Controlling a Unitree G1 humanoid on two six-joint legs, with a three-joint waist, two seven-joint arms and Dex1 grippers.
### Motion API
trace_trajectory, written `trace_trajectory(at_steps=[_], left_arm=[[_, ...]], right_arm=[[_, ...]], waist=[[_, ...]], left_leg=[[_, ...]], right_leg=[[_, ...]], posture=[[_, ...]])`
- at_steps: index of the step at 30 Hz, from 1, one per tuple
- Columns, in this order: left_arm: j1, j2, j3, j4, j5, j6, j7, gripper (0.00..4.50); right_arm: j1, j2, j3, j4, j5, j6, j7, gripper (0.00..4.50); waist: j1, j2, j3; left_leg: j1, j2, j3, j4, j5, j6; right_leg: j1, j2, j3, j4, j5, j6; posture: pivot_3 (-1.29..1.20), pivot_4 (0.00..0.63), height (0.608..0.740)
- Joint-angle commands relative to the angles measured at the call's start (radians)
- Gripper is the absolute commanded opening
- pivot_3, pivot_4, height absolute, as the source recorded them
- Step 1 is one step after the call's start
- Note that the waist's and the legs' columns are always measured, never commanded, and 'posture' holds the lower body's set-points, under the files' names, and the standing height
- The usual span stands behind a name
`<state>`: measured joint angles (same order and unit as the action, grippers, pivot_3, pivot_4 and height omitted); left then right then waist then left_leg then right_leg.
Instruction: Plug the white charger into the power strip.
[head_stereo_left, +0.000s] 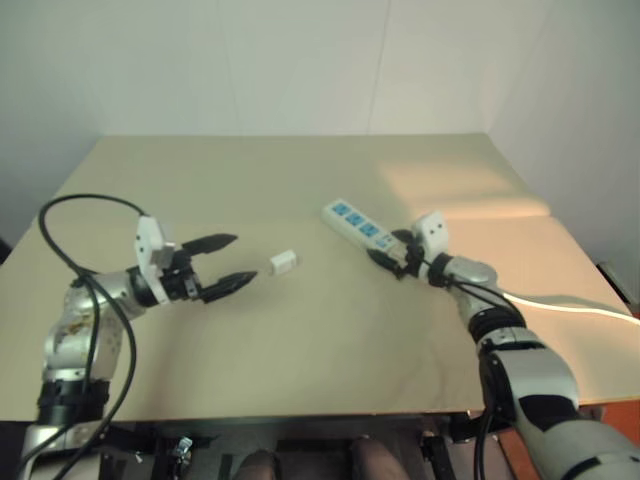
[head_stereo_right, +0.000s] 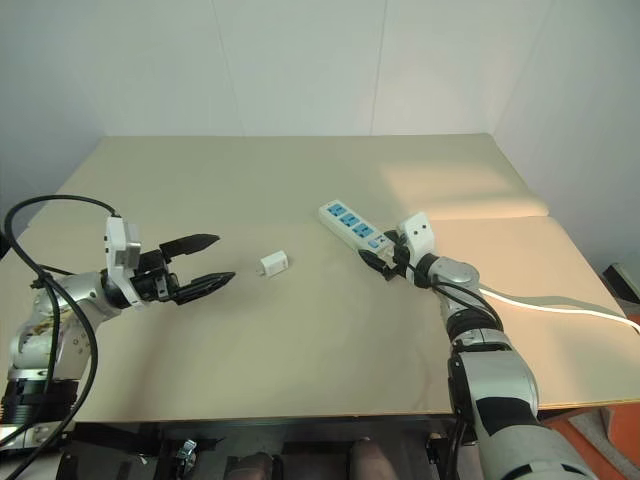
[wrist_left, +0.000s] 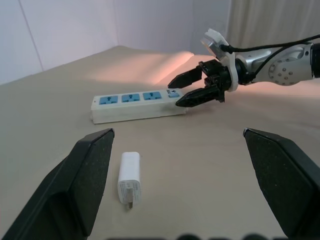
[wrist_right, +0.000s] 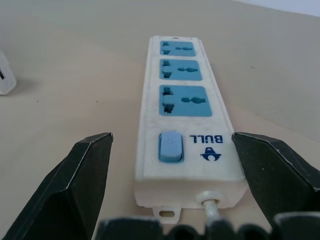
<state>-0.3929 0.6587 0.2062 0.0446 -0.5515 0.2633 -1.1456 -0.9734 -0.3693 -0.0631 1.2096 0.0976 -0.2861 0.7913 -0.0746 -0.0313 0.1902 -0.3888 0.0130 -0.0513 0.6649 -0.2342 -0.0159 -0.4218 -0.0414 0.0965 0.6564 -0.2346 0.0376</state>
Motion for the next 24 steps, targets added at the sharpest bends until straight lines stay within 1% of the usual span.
trace_trajectory(at_steps=[1,2,7,9,13,19,22,23,24], left_arm=[[-0.006,-0.004,0.000,-0.046,-0.004,-0.017,0.011,4.50],[-0.006,-0.007,-0.003,-0.050,-0.004,-0.014,0.015,4.50],[-0.019,-0.030,-0.013,-0.054,-0.006,-0.013,0.033,4.50],[-0.024,-0.037,-0.017,-0.054,-0.007,-0.014,0.036,4.50],[-0.029,-0.040,-0.019,-0.050,-0.010,-0.017,0.031,4.50],[-0.024,-0.042,-0.018,-0.048,-0.011,-0.018,0.029,4.50],[-0.025,-0.045,-0.022,-0.043,-0.005,-0.022,0.032,4.50],[-0.026,-0.047,-0.023,-0.043,-0.004,-0.023,0.033,4.50],[-0.026,-0.047,-0.024,-0.043,-0.002,-0.023,0.034,4.50]], right_arm=[[-0.018,0.010,-0.019,0.021,0.003,0.044,0.010,4.47],[-0.017,0.014,-0.021,0.020,0.004,0.045,0.016,4.47],[-0.036,0.026,-0.052,0.032,-0.001,0.024,-0.081,4.47],[-0.047,0.024,-0.066,0.039,0.006,0.030,-0.098,4.47],[-0.042,0.016,-0.036,0.048,-0.030,0.014,-0.104,4.47],[-0.039,0.019,-0.056,0.053,-0.017,0.041,-0.071,4.47],[-0.042,0.023,-0.074,0.057,0.001,0.059,-0.051,3.90],[-0.042,0.024,-0.078,0.056,0.003,0.059,-0.044,3.58],[-0.041,0.026,-0.075,0.054,-0.003,0.054,-0.044,3.43]], waist=[[-0.002,0.000,0.000],[-0.003,0.000,0.000],[-0.014,0.000,0.000],[-0.020,0.000,0.000],[-0.023,0.000,0.000],[-0.023,0.000,0.000],[-0.023,0.000,0.000],[-0.023,0.000,0.000],[-0.023,0.000,0.000]], left_leg=[[0.000,0.000,0.000,0.000,0.000,0.000],[0.001,0.000,0.000,0.000,0.000,0.000],[0.001,0.000,0.000,0.000,0.000,0.000],[0.001,0.000,0.000,0.000,0.000,0.000],[-0.001,0.000,0.000,0.000,0.000,0.000],[-0.001,0.000,0.000,0.000,0.000,0.000],[-0.001,0.000,0.000,0.000,0.000,0.000],[-0.001,0.000,0.000,0.000,0.000,0.000],[-0.001,0.000,0.000,0.000,0.000,0.000]], right_leg=[[0.000,0.000,0.000,0.000,0.000,0.000],[0.001,0.000,0.000,0.000,0.000,0.000],[0.001,0.000,0.000,0.000,0.000,0.000],[0.001,0.000,0.000,0.000,0.000,0.000],[0.000,0.000,0.000,0.000,0.000,0.000],[0.000,0.000,0.000,0.000,0.000,0.000],[0.000,0.000,0.000,0.000,0.000,0.000],[0.000,0.000,0.000,0.000,0.000,0.000],[0.000,0.000,0.000,0.000,0.000,0.000]], posture=[[0.00,0.150,0.740],[0.00,0.150,0.740],[0.00,0.150,0.740],[0.00,0.150,0.740],[0.00,0.150,0.740],[0.00,0.150,0.740],[0.00,0.150,0.740],[0.00,0.150,0.740],[0.00,0.150,0.740]])
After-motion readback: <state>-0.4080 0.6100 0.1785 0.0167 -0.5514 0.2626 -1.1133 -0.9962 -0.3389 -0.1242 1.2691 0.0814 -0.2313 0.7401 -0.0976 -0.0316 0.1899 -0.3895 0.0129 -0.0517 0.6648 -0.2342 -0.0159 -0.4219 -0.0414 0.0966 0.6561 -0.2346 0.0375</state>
